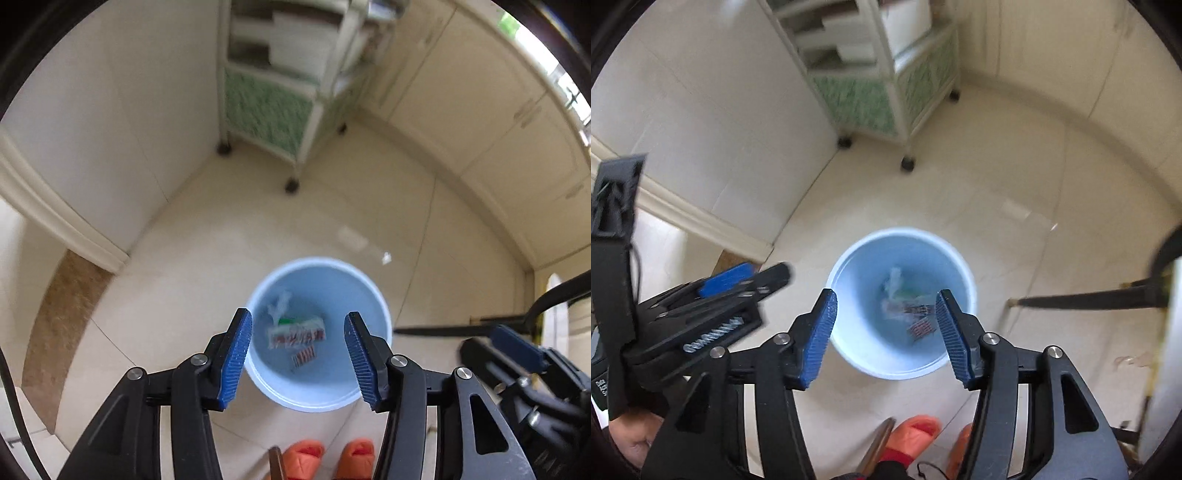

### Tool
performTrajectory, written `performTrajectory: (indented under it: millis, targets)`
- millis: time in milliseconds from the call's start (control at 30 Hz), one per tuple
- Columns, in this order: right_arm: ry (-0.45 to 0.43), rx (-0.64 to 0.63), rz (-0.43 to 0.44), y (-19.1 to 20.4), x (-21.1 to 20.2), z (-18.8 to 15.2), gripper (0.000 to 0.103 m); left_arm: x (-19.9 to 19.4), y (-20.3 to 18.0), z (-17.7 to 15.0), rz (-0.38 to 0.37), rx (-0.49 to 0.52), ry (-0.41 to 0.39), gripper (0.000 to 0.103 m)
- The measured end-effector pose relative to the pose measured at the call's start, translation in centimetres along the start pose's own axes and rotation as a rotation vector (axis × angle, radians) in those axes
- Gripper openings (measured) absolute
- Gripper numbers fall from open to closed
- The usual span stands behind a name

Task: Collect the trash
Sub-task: 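Move both tools back toward the table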

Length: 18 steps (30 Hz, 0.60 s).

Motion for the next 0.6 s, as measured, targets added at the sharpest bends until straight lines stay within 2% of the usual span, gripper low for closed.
performTrajectory:
  millis: [67,133,200,300,333,433,500,600]
  targets:
    - [-0.085,-0.028,-0.061,0.8,-4.3,0.5,0.061,-4.1,-1.2,-0.3,-0.001,0.018,-0.092,0.050]
    - [-0.181,-0.054,-0.113,1.7,-9.0,0.8,0.076,-8.3,-1.9,0.1,-0.028,0.025,-0.187,0.055]
    - [-0.287,-0.079,-0.142,2.6,-14.4,0.7,0.080,-12.3,-2.6,0.1,-0.045,0.042,-0.274,0.068]
    - [-0.416,-0.094,-0.204,3.2,-21.8,-0.2,0.096,-18.4,-4.7,-0.6,-0.081,0.096,-0.420,0.089]
    - [-0.464,-0.096,-0.227,3.2,-24.5,-0.8,0.098,-19.9,-5.8,-1.1,-0.103,0.121,-0.461,0.091]
    - [-0.567,-0.088,-0.307,2.3,-31.5,-2.8,0.103,-23.9,-9.8,-3.1,-0.171,0.205,-0.523,0.098]
    - [-0.608,-0.058,-0.342,1.0,-35.0,-4.3,0.103,-25.8,-11.8,-4.4,-0.215,0.258,-0.539,0.102]
    - [-0.644,0.009,-0.415,-1.6,-39.9,-6.9,0.103,-29.0,-15.1,-6.6,-0.270,0.325,-0.560,0.102]
Point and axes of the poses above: each gripper's, at about its wrist camera, not at the fingertips, and x roughly the way its jaws point, y to its left, z to its top, the point moved 3 cm from there along x, roughly the way its jaws point, and after that the axes turned 10 degrees about -y, right-handed, at the moved point
